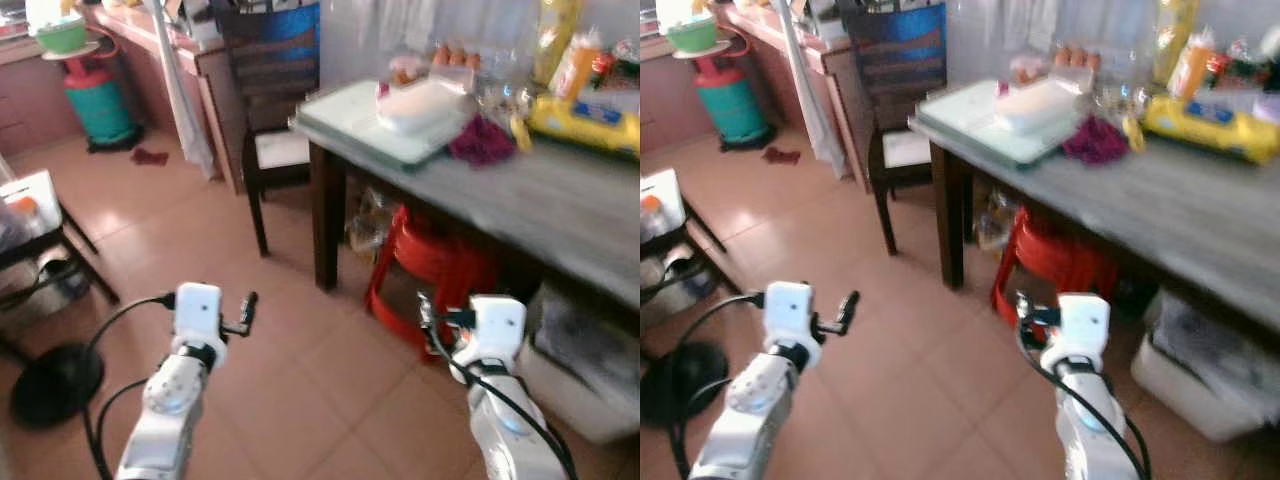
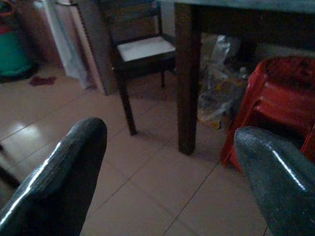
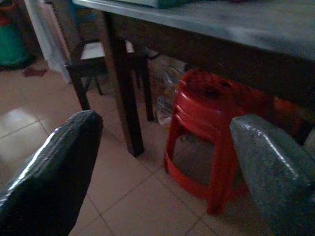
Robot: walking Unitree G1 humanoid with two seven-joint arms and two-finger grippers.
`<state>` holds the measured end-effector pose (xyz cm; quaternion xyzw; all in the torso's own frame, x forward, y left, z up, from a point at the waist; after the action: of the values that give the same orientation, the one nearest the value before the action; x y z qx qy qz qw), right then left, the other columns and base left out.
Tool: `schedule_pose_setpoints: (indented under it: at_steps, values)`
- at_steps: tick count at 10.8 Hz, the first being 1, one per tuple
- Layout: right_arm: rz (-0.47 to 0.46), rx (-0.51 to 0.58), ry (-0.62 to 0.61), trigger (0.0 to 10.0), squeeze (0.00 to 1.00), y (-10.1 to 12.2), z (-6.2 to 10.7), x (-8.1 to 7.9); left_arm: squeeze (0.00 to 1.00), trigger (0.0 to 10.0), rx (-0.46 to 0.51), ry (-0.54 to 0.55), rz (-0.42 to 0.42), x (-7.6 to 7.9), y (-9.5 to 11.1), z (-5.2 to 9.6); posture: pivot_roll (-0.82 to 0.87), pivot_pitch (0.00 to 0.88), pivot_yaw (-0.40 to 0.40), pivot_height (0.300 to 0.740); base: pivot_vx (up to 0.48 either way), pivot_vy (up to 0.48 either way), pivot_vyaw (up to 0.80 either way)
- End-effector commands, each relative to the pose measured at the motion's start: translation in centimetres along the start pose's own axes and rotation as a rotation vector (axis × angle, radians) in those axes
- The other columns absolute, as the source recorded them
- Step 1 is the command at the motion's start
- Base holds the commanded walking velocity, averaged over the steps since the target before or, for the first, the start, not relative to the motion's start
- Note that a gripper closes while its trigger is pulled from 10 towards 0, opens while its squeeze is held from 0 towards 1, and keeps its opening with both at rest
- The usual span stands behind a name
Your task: Setting the table
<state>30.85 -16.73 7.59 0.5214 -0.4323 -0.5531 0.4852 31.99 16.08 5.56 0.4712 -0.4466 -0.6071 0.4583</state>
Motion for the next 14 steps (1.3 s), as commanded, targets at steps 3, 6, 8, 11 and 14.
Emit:
schedule_pose_setpoints:
  at_steps: [3, 6, 8, 11, 14]
  values:
    - [0.004, -0.005, -0.023, 10.0, 0.00, -0.1, 0.2, 0.7, 0.00, 10.0, -0.002, -0.011, -0.009, 0.4, 0.1, -0.2, -0.05, 0.046, 0.068, 0.740, -0.301, 0.000, -0.49]
    - [0.007, -0.005, -0.019, 10.0, 0.00, -0.1, 0.1, 0.6, 0.00, 10.0, -0.004, -0.012, -0.011, 0.4, 0.0, -0.2, -0.05, 0.046, 0.066, 0.740, -0.303, 0.000, -0.42]
    - [0.006, -0.005, -0.021, 10.0, 0.00, -0.1, 0.0, 0.5, 0.00, 10.0, 0.002, -0.015, -0.015, 0.3, 0.1, -0.2, -0.04, 0.045, 0.069, 0.740, -0.152, 0.000, 0.00]
    - [0.004, -0.006, -0.025, 10.0, 0.00, -0.3, 0.1, 0.5, 0.00, 10.0, 0.058, -0.083, -0.001, 0.8, 1.0, 0.0, -0.04, 0.043, 0.074, 0.740, 0.000, 0.000, 0.00]
    - [0.005, -0.006, -0.033, 10.0, 0.00, -0.4, 0.1, 0.7, 0.00, 10.0, 0.064, -0.133, 0.033, 1.6, 1.2, 0.2, -0.04, 0.046, 0.078, 0.740, 0.000, 0.000, 0.00]
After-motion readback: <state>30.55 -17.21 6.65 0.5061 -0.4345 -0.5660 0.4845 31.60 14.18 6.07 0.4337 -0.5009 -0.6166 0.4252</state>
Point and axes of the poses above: a point about 5 cm out from each wrist's last joint towards the gripper, its own z axis pointing back from the gripper into the wrist, its own y axis along the axis of the wrist's last joint, x = y × z, the point moved 5 cm from there along -z, pointing out of the wrist towards the gripper, and after that the axes turned 7 degrees about -z, right-handed, at the moved point
